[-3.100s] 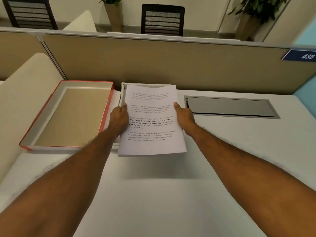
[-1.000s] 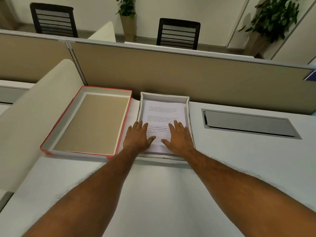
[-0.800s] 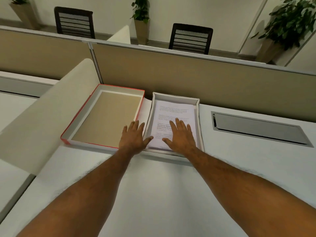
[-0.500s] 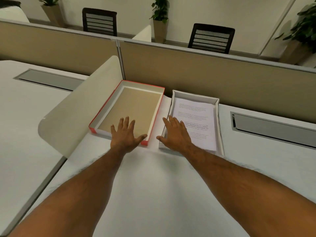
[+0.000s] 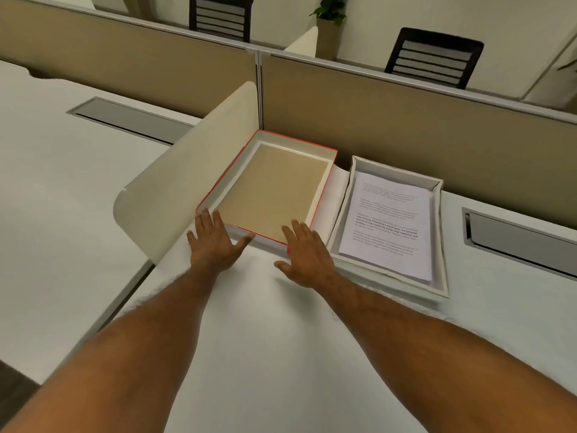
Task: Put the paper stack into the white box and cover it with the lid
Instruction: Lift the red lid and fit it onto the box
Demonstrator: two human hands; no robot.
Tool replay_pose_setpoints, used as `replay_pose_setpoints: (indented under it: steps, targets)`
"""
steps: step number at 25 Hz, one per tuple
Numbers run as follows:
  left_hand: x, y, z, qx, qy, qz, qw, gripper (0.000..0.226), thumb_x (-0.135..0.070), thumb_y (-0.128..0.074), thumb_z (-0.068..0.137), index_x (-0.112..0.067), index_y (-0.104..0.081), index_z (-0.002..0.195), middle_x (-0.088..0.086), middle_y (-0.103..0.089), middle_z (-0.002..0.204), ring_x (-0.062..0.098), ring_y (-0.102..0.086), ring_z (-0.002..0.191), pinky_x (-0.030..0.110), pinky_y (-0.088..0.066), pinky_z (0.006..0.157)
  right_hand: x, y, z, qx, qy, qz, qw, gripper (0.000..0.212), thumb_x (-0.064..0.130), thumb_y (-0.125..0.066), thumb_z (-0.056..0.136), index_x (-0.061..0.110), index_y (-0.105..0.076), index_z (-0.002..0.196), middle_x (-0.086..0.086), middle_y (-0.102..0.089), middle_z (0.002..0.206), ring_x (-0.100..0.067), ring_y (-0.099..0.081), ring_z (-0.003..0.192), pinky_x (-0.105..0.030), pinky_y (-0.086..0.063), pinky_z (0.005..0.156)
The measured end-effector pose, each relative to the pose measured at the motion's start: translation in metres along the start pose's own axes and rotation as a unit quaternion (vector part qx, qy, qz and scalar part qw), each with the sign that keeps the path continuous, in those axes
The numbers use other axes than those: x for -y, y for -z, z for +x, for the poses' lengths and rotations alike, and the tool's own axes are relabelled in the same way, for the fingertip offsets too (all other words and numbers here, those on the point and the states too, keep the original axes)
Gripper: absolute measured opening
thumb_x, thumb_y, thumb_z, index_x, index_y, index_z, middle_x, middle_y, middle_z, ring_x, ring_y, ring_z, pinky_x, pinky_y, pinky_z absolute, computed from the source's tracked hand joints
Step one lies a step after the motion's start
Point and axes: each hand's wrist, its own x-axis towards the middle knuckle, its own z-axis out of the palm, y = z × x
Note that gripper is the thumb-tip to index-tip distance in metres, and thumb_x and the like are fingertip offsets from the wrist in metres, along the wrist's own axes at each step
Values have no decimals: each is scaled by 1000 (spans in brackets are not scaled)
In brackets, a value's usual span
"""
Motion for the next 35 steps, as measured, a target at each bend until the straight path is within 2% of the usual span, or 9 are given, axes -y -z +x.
replay_pose_setpoints:
  steps: [3,6,14,19,22,25,28,31,35]
  targets:
    - [9,-2,7,2,40,-46,998,116,-84,-29,77,-1,3,153,18,3,163,32,-2,151,52,-14,119,1,-7,7,8,17,2,1000,69,34,-59,92,16,-28,150,-10,-28,160,-29,-20,149,-39,-11,122]
    - [9,-5,19,-8,98,-152,984,119,-82,-37,76,1,-1,153,19,-9,162,33,-12,150,48,-18,120,-3,-14,12,-5,25,-8,1000,50,20,-57,93,15,-42,140,-10,-61,130,-29,-52,124,-38,-18,120]
    - [7,-10,42,-78,167,-308,934,110,-53,-73,75,-7,-11,154,15,-34,155,34,-31,144,49,-24,117,-8,-6,21,-48,62,-62,995,40,0,-43,93,13,-52,130,-14,-70,107,-36,-62,94,-39,-43,86]
    - [-18,7,34,-118,140,-549,815,102,-21,-79,78,-10,-10,153,6,-31,152,24,-42,136,27,-36,104,-12,-7,19,-92,67,-40,993,40,-3,-51,86,14,-58,121,-13,-74,95,-38,-64,81,-44,-54,76]
    - [-39,23,30,-92,205,-639,736,81,-22,-77,81,-1,-31,144,2,-48,123,24,-57,113,30,-47,90,-12,-1,16,-143,70,-17,987,46,-8,-54,81,16,-60,121,-11,-75,89,-37,-65,75,-43,-56,68]
    - [-46,30,27,-57,170,-714,677,58,-18,-72,85,-4,-45,135,14,-64,119,33,-66,107,48,-59,82,-15,4,8,-152,57,11,987,49,-7,-54,83,19,-59,123,-7,-75,94,-34,-65,80,-41,-56,70]
    - [-56,41,19,-70,145,-711,685,56,-15,-70,87,-5,-44,136,13,-64,115,31,-66,108,49,-60,77,-18,12,0,-152,38,32,987,44,-1,-54,89,21,-55,128,-3,-74,102,-29,-65,91,-39,-52,83]
    - [-72,58,7,-84,99,-708,694,59,-10,-69,87,-7,-39,139,12,-63,113,30,-66,107,52,-58,82,-19,32,-10,-130,13,83,988,37,29,-52,96,19,-52,132,-5,-71,114,-27,-63,105,-39,-44,103]
    - [-94,76,-10,-122,9,-645,754,65,-11,-71,85,-12,-35,139,17,-58,127,24,-66,102,45,-59,83,-19,76,-17,-189,-64,233,952,48,47,-55,91,17,-56,129,-5,-69,120,-22,-63,110,-39,-52,92]
